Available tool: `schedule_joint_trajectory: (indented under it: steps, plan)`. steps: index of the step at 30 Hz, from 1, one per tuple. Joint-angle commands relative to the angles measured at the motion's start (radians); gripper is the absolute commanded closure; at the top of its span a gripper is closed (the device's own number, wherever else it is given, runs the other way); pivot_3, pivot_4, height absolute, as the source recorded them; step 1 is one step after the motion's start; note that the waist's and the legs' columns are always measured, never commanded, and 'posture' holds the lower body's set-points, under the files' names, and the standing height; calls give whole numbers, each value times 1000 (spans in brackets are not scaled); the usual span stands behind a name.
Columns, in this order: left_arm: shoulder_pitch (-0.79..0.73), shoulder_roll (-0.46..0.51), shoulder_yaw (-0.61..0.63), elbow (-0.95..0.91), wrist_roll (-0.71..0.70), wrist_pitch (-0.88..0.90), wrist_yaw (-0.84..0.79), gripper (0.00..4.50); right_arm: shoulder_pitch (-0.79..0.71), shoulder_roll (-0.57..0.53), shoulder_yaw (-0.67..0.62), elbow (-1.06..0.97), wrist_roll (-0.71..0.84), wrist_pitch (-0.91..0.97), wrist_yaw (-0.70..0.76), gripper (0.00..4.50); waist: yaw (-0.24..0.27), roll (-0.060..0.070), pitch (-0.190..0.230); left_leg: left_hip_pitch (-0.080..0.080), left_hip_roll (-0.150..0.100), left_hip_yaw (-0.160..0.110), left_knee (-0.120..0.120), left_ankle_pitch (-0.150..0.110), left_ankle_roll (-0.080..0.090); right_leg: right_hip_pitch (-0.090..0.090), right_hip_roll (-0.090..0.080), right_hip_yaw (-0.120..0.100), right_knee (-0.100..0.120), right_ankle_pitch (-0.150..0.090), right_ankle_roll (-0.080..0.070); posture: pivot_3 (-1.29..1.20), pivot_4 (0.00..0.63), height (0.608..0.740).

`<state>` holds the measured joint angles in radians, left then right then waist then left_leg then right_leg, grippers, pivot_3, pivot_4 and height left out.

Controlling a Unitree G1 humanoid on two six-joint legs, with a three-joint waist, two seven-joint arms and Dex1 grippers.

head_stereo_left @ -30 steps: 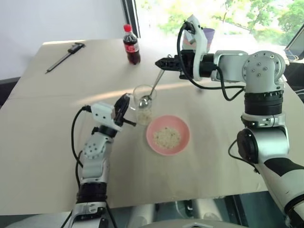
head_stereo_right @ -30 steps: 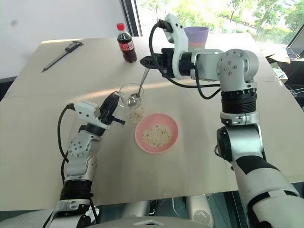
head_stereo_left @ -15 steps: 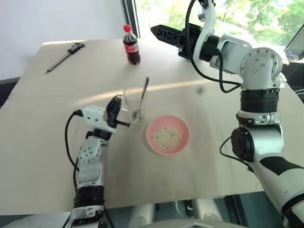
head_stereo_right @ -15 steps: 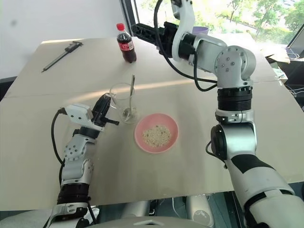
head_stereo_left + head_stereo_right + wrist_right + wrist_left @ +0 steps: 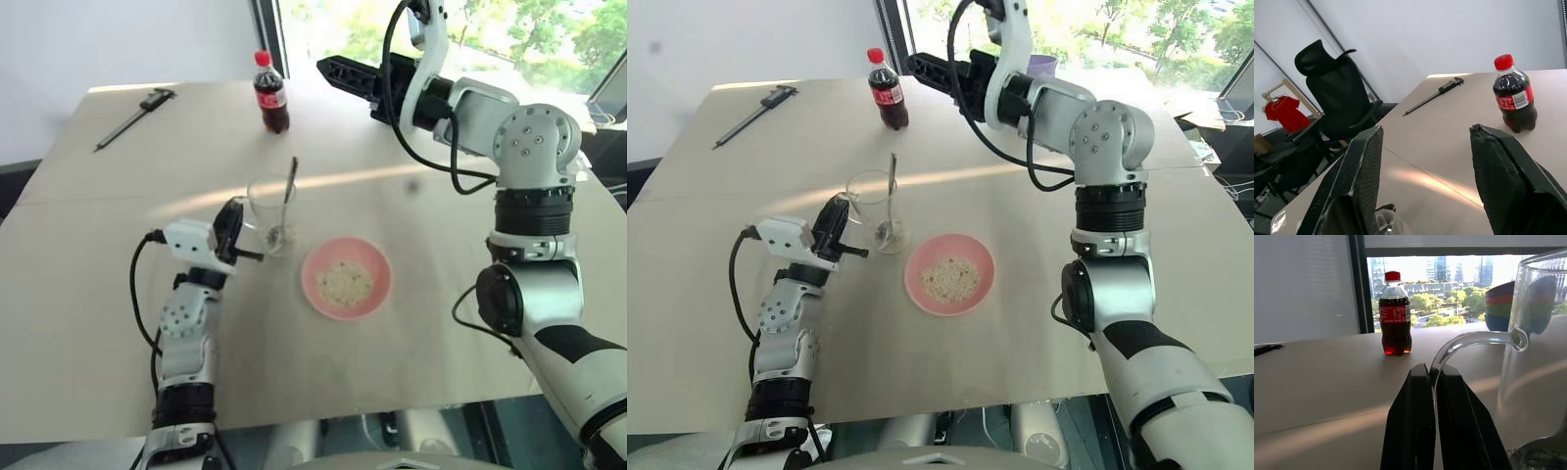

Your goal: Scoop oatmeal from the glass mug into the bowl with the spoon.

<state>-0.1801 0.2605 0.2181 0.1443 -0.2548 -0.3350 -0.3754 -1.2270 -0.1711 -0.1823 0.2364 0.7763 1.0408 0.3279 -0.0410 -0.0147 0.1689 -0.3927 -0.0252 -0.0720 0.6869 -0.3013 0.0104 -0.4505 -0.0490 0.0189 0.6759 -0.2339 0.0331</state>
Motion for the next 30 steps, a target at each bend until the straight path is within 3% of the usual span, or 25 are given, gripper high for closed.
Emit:
schedule_joint_trajectory:
  steps: [1, 11, 14, 18, 30]
  plan:
    - [13, 2, 5, 6, 11, -48, -5, 4500, -9, -2, -16, -51, 7, -12, 3, 1689, 0, 0, 0, 0, 0, 0, 0, 0, 0, 0, 0, 0, 0, 0, 0, 0, 150, 740]
    - [21, 4, 5, 26, 13, -70, -15, 4500, -2, 1, -18, -56, 12, -5, 1, 1689, 0, 0, 0, 0, 0, 0, 0, 0, 0, 0, 0, 0, 0, 0, 0, 0, 150, 740]
    - [28, 3, 3, 22, 2, -70, -31, 3518, -1, 1, -18, -57, 12, -6, 2, 1638, 0, 0, 0, 0, 0, 0, 0, 0, 0, 0, 0, 0, 0, 0, 0, 0, 150, 740]
    - [34, 3, 10, 23, 9, -79, -26, 1697, 2, 1, -17, -59, 13, -5, 3, 1638, 0, 0, 0, 0, 0, 0, 0, 0, 0, 0, 0, 0, 0, 0, 0, 0, 150, 740]
    - [151, 26, -1, -157, -34, -4, -59, 1697, 43, -6, -6, -101, 21, 16, 27, 1638, 0, 0, 0, 0, 0, 0, 0, 0, 0, 0, 0, 1, 0, 0, 0, 0, 150, 740]
